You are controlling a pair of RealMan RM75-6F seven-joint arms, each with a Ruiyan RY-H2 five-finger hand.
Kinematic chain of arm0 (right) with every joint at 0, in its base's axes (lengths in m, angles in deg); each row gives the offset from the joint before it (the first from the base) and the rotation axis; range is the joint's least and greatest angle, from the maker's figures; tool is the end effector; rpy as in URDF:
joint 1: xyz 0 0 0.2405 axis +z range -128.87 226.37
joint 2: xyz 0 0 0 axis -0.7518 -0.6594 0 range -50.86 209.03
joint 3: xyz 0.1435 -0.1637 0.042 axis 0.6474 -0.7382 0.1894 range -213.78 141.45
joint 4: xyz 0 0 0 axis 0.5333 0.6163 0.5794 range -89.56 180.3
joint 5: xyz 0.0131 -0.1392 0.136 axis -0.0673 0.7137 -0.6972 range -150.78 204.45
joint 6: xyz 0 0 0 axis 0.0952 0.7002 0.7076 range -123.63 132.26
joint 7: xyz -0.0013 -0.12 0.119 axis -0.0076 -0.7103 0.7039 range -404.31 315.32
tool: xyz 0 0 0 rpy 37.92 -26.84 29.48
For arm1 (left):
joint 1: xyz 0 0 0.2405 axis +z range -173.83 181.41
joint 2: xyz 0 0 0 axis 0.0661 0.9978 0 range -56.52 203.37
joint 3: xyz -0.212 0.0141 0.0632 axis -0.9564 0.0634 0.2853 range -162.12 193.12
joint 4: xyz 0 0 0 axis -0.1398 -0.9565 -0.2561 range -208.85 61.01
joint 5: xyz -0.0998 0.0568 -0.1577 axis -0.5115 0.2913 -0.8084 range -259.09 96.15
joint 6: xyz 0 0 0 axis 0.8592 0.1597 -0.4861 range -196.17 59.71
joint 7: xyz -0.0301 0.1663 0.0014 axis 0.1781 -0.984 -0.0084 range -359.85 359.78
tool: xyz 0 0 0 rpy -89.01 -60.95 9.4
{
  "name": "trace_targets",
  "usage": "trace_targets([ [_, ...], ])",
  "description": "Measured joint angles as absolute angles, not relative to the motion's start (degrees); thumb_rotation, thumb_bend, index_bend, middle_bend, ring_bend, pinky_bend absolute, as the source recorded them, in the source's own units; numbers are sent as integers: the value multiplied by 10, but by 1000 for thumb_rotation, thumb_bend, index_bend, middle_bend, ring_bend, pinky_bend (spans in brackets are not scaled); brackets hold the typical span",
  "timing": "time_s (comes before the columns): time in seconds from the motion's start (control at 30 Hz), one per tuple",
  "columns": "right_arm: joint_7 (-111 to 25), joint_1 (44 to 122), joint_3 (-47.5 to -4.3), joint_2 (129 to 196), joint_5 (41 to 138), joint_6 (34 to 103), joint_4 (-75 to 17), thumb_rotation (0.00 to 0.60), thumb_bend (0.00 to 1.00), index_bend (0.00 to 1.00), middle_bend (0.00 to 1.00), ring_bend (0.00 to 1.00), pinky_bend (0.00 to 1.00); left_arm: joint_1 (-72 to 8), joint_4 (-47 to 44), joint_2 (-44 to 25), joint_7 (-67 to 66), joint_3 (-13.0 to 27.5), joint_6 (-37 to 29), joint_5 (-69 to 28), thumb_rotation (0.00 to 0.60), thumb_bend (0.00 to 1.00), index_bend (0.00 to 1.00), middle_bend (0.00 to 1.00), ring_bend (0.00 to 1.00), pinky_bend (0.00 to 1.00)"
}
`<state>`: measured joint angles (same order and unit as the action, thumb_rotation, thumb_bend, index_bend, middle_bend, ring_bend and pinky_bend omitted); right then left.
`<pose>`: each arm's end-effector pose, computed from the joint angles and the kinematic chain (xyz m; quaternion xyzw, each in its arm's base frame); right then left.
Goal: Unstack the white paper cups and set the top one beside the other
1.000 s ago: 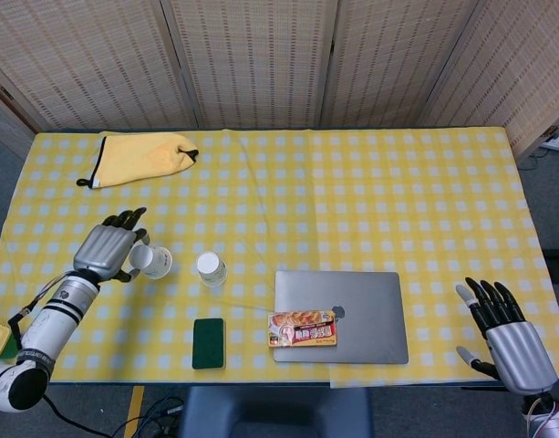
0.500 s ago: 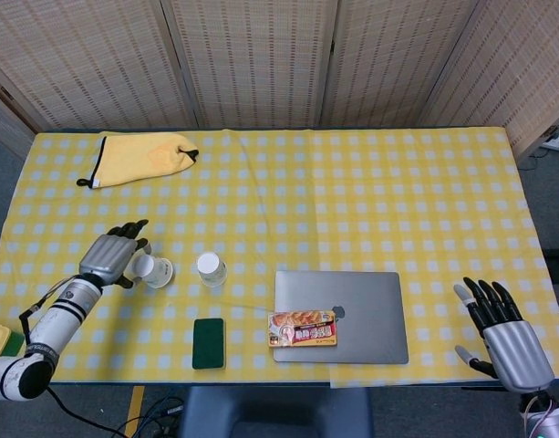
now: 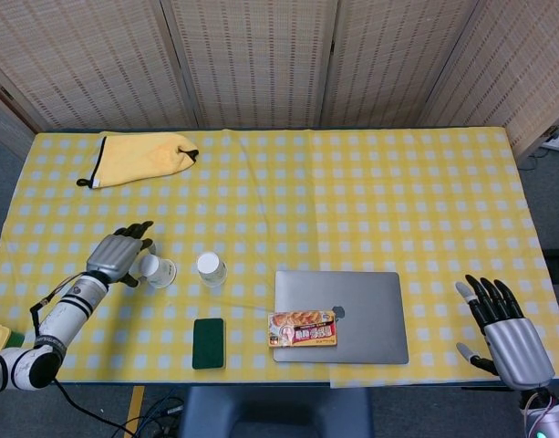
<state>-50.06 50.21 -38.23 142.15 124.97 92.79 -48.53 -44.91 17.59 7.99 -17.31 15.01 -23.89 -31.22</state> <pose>-0.2523 -0.1666 0.1426 0.6633 -0.3404 0.3786 0.5485 -0.1901 0.3582 0.0722 -0.7590 -0.4041 -0.2156 0.4627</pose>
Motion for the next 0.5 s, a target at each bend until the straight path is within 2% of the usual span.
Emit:
trace_targets([
  [0.13, -501, 501, -381, 1422, 1248, 932, -486, 600, 182, 0, 0, 0, 0, -444, 168, 76, -158, 145, -241, -296, 600, 295, 342, 0, 0, 163],
  [0.2, -502, 500, -381, 1422, 1248, 935, -486, 600, 182, 0, 0, 0, 0, -441, 166, 75, -152, 144, -242, -290, 600, 295, 280, 0, 0, 163],
  [0.27, -502, 499, -381, 1422, 1249, 936, -486, 600, 182, 0, 0, 0, 0, -439, 167, 76, -146, 142, -243, -283, 600, 296, 134, 0, 0, 163],
  [0.33, -501, 498, -381, 1422, 1251, 939, -486, 600, 182, 0, 0, 0, 0, -436, 175, 81, -145, 140, -241, -280, 600, 295, 48, 0, 0, 163],
  [0.4, -500, 497, -382, 1422, 1254, 943, -486, 600, 182, 0, 0, 0, 0, -435, 188, 89, -146, 139, -236, -277, 600, 296, 8, 0, 0, 163],
  [0.5, -495, 494, -383, 1421, 1260, 952, -485, 600, 182, 0, 0, 0, 0, -431, 223, 110, -152, 137, -224, -275, 600, 296, 0, 0, 0, 163],
])
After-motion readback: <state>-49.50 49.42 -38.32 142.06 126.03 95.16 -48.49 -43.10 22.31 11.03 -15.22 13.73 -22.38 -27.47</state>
